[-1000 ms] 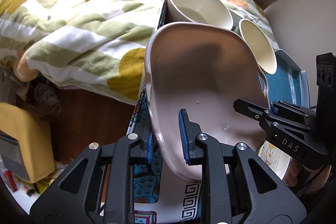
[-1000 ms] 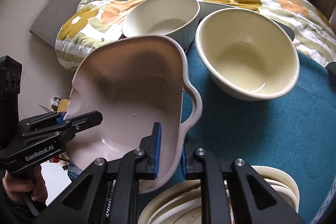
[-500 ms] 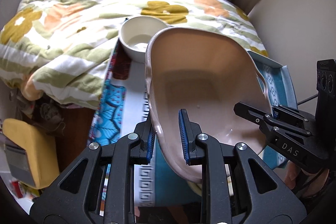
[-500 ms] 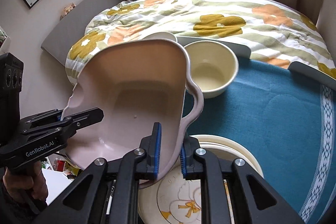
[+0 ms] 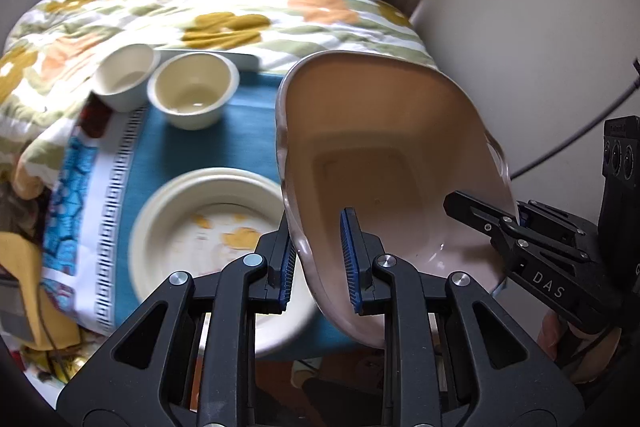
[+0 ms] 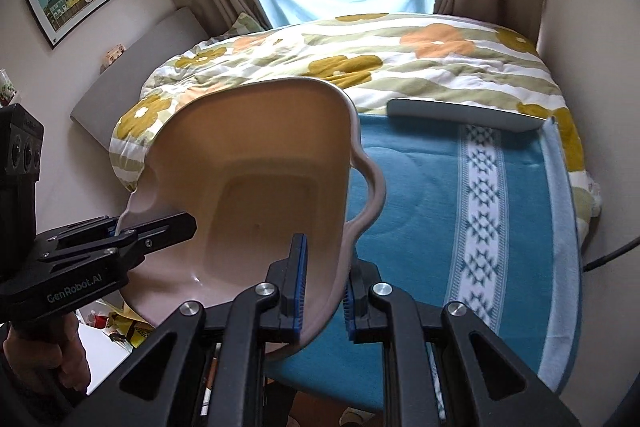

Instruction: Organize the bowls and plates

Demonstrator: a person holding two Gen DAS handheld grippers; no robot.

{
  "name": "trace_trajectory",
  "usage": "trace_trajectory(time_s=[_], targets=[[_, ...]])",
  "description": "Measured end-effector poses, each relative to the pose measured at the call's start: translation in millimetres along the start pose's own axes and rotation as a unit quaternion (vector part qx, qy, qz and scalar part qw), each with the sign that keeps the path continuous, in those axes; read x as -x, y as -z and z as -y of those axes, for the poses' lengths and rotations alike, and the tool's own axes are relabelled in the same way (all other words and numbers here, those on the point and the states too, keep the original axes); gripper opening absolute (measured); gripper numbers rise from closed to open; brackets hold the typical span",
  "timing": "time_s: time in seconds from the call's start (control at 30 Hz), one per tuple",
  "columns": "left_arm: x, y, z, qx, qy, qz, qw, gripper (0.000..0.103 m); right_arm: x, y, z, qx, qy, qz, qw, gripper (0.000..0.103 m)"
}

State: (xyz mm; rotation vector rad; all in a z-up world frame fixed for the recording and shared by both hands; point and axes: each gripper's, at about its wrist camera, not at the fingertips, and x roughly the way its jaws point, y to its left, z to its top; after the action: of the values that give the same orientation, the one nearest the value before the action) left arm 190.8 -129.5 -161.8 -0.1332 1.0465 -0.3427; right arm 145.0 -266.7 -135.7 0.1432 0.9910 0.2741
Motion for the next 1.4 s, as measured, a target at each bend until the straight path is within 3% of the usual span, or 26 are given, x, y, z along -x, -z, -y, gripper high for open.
trace_trajectory(time_s=[0.23, 0.5, 1.0, 1.13, 1.27, 1.3, 1.33, 1.37, 1.4], targets=[[-53.2, 17.0, 75.0, -0.034, 0.028, -0.042, 0.9981, 0.019, 16.7, 29.1, 72.5, -0.042, 0.036, -0.004, 0.998, 0.014], [-127.4, 35.7, 101.2, -0.049, 0.033, -0.09, 0.9942, 0.019, -23.5, 65.2, 131.0, -0.08, 0.047, -0.039, 0.995, 0.014], [-162.4, 44.5, 95.8, -0.06, 0.026, -0.102, 0.9926, 0.019, -48.1, 81.3, 147.6, -0.099, 0.037, -0.049, 0.993, 0.014], [-165.0, 47.1, 99.1, -0.073, 0.013, -0.101, 0.9921, 0.019, -51.1, 81.9, 149.1, -0.106, 0.033, -0.053, 0.992, 0.014], [-174.8, 48.2, 101.4, -0.079, -0.011, -0.125, 0.989, 0.019, -52.6, 84.8, 155.5, -0.133, 0.023, -0.054, 0.989, 0.015], [-176.9, 49.3, 101.3, -0.08, -0.015, -0.129, 0.9882, 0.02, -52.2, 85.6, 157.8, -0.143, 0.019, -0.053, 0.988, 0.017], [-178.3, 49.8, 101.3, -0.082, -0.019, -0.132, 0.9877, 0.02, -51.5, 86.3, 160.1, -0.153, 0.014, -0.05, 0.987, 0.026], [-179.2, 49.9, 101.6, -0.085, -0.022, -0.132, 0.9873, 0.021, -50.3, 86.9, 162.9, -0.164, 0.008, -0.045, 0.985, 0.043], [-180.5, 50.0, 101.9, -0.088, -0.024, -0.131, 0.9873, 0.026, -49.2, 87.2, 165.7, -0.174, 0.001, -0.041, 0.984, 0.053]])
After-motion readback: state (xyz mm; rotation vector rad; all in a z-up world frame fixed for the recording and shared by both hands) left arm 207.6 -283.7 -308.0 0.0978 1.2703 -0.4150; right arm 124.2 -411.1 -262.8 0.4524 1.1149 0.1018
